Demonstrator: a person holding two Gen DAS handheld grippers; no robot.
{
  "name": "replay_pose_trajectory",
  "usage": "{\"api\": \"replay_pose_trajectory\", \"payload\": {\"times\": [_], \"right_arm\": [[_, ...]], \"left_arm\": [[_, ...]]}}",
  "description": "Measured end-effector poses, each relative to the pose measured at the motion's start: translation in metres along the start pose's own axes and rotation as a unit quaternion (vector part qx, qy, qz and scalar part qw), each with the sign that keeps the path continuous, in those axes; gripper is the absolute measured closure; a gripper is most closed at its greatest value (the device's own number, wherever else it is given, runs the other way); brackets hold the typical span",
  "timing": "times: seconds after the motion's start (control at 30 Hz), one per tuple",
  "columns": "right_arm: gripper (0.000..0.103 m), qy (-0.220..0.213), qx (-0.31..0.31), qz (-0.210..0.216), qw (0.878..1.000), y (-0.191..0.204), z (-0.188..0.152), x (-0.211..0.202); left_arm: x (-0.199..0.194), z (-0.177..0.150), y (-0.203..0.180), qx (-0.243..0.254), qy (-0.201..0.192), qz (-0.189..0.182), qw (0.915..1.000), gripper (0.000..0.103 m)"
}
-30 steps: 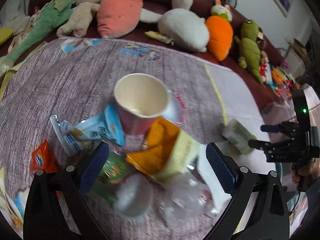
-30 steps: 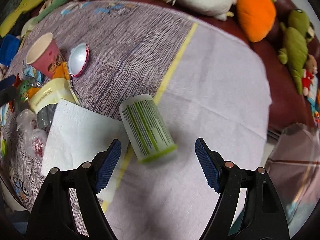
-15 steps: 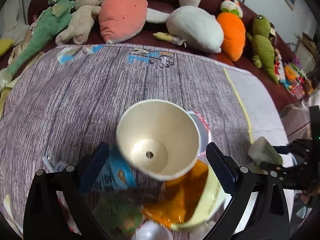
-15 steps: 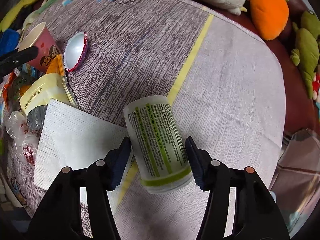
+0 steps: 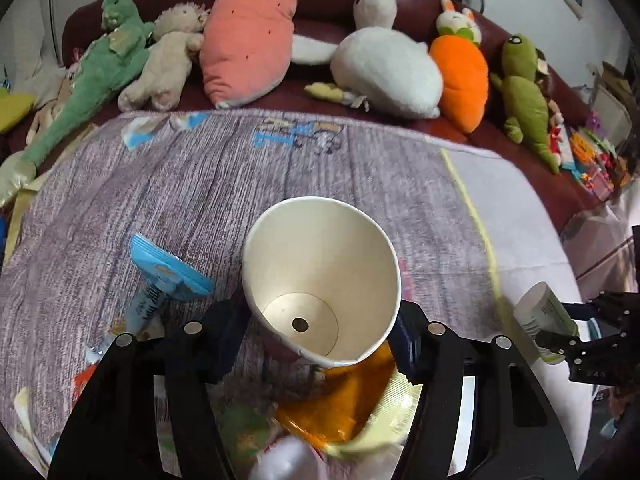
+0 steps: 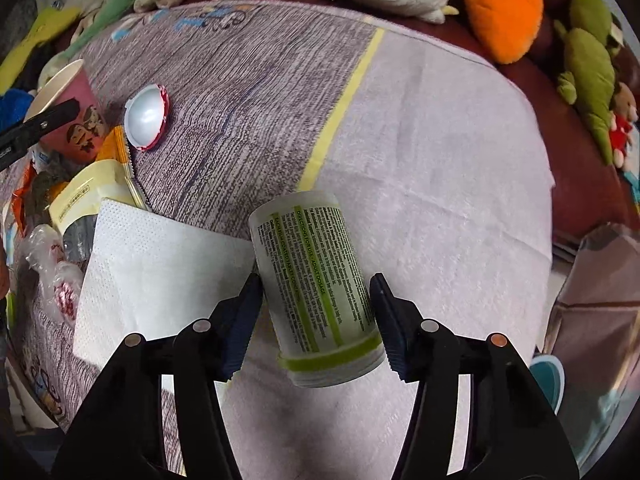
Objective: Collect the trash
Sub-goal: 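Grasp the beige paper cup with the left tool while the right tool holds its cup, then carry both cups over the teal bin and open both tools to drop them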
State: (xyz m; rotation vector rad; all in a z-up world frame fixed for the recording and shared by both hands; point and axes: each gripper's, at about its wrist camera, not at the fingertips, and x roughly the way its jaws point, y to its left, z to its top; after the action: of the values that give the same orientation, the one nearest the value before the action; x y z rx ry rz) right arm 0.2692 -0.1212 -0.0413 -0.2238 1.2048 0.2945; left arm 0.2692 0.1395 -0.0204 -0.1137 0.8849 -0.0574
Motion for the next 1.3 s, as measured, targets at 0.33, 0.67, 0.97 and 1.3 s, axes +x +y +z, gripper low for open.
{"api": "replay_pose_trajectory", "payload": {"times": [0.33,0.67,0.97,1.3], "right_arm": [[0.05,-0.043,0.048,-0.003,0.998,-0.036,-0.051,-0.053],[0.05,-0.084,0.127,-0.023,0.988,-0.111,-0.132,-0.104],[0.05,-0.104,0.221,-0.051,0.968,-0.201,-0.217,-0.131],[0.05,-0.115,0.304,-0.069,0.943,-0.27,-0.285,-0.139]], "left_arm": [[-0.057,-0.008,-0.068,0.051,-0.022,-0.041,0.9976,0.041],[-0.065,-0.05,-0.197,0.131,0.018,-0.13,0.9827,0.04],[-0.054,-0.091,-0.319,0.202,0.062,-0.203,0.9562,0.04],[-0.028,-0.134,-0.433,0.277,0.111,-0.238,0.9242,0.04]]}}
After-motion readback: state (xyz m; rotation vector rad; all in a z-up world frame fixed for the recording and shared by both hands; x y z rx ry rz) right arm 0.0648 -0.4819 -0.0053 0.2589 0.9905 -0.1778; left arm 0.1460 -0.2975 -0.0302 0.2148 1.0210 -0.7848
